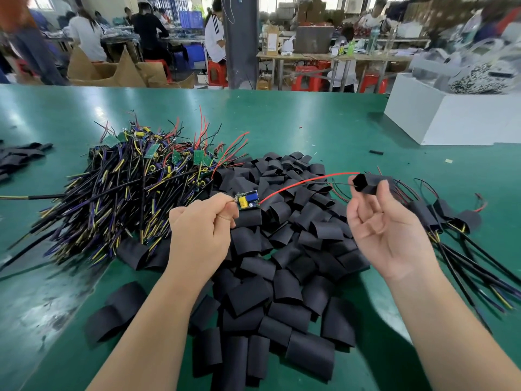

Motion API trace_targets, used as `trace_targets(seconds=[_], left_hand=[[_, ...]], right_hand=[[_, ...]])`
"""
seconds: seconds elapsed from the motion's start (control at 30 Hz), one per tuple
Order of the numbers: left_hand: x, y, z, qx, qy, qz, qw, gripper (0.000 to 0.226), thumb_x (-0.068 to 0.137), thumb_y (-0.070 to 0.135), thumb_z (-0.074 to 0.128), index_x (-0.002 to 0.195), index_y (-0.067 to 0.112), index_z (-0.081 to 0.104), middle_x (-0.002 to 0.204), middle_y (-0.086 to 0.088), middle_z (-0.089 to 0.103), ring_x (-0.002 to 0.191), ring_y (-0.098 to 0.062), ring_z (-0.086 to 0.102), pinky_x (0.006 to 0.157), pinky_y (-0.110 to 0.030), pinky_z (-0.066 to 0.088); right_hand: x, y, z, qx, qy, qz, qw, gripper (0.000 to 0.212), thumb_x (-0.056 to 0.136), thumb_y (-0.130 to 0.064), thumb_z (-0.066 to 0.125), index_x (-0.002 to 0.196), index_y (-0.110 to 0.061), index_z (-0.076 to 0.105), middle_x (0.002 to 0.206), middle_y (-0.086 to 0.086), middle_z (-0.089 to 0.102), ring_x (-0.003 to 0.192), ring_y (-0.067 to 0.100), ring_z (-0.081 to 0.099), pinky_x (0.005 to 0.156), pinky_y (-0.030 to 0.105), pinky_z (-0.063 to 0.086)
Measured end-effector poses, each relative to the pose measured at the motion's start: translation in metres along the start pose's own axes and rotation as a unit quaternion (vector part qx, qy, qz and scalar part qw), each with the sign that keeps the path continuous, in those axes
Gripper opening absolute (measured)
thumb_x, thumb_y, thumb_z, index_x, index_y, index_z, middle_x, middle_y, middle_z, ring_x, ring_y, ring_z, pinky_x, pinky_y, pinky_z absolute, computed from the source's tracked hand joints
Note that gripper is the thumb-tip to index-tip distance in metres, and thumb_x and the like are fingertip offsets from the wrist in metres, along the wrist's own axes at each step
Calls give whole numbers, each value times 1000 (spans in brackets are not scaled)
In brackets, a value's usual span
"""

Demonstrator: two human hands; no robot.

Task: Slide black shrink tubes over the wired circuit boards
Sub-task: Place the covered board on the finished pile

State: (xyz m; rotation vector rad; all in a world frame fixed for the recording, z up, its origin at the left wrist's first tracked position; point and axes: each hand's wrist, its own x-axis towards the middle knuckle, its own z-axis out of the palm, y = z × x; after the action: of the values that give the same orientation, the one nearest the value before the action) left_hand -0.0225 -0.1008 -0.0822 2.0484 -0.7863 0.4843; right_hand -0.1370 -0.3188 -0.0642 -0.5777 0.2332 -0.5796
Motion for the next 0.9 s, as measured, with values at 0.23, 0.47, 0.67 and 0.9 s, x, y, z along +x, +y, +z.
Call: trace_targets(seconds=[0.23,0.47,0.67,0.9], left_hand=[[0,2,2,-2,-7,7,1000,27,94,22,45,72,21,61,56,8,57,55,-15,56,65,-58,45],[0,3,1,43,-12,-6,999,24,92,24,44,72,26,58,56,8,57,55,-17,56,74,-50,41],[0,4,-1,-11,24,4,1000,24,94,20,45,75,27,57,56,10,55,56,-17,54,65,-59,44],[1,5,-1,8,27,11,1000,24,93,17,48,76,18,65,55,12,52,55,-17,52,64,-60,43]], right_hand=[[-5,9,6,48,38,63,996,29,73,-24,66,92,-6,55,85,6,67,75,13,73,63,21,55],[-9,4,11,85,-21,62,994,44,68,-25,70,104,-1,61,97,10,72,52,9,57,61,17,52],[-9,5,11,92,96,54,990,23,88,-20,62,102,-2,59,121,15,66,73,15,73,65,21,56],[-17,6,18,116,59,84,988,36,72,-22,67,97,3,60,103,17,72,66,12,71,67,21,57]])
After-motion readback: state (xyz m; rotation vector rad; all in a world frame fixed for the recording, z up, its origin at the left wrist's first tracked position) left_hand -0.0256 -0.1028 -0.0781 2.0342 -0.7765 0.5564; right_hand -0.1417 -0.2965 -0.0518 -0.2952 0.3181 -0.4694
